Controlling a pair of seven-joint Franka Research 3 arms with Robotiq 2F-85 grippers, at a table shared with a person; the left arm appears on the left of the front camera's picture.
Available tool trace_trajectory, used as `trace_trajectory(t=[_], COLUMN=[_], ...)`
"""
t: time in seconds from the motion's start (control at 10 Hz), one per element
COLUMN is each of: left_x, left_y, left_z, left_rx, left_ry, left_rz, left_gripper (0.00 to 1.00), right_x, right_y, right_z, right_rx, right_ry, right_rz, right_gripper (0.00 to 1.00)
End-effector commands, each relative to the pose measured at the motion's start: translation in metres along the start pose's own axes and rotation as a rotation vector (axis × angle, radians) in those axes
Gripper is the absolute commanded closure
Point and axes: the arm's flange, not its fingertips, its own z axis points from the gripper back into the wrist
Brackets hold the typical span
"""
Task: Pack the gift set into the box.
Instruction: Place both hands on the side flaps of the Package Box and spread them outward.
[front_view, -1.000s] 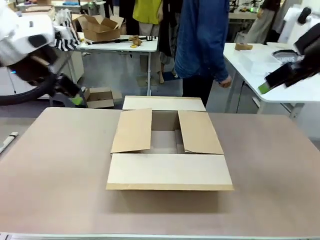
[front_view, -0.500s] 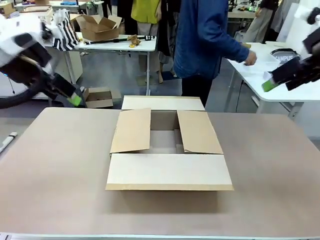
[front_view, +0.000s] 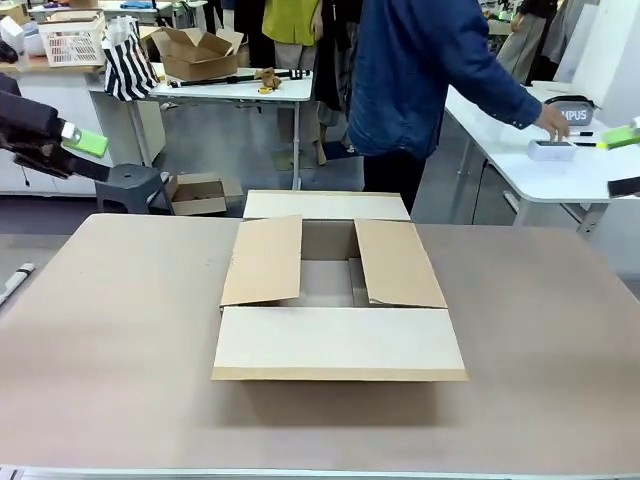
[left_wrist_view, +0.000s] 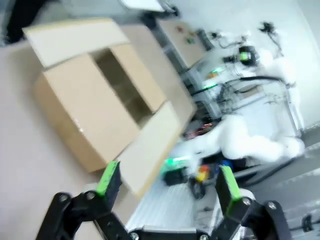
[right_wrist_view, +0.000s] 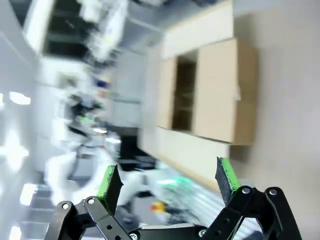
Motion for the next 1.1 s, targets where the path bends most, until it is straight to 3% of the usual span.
trace_trajectory(t=[0.0,0.2,0.3,0.4,1.0], left_x=[0.003,0.002,0.008,-0.012,-0.012], left_y=[0.045,0.045,0.034,0.054,0.054], left_z=[-0.02,-0.033,-0.034,-0.028,-0.028], left_rx=[-0.393,-0.369,-0.272,-0.353,-0.353], left_ry=[-0.098,-0.202,-0.171,-0.113,-0.113], left_rz=[0.56,0.638,0.587,0.375,0.375], left_gripper=[0.0,0.0,0.0,0.0,0.0], right_x=[-0.009,-0.002,0.003,0.023,0.023], right_y=[-0.033,-0.031,-0.028,-0.036,-0.036], right_z=[-0.007,-0.045,-0.065,0.001,0.001], right_rx=[0.203,0.126,0.048,0.173,0.173], right_ry=[-0.202,-0.081,-0.049,-0.129,-0.129], right_rz=[-0.266,-0.237,-0.236,-0.269,-0.269], right_gripper=[0.0,0.0,0.0,0.0,0.0])
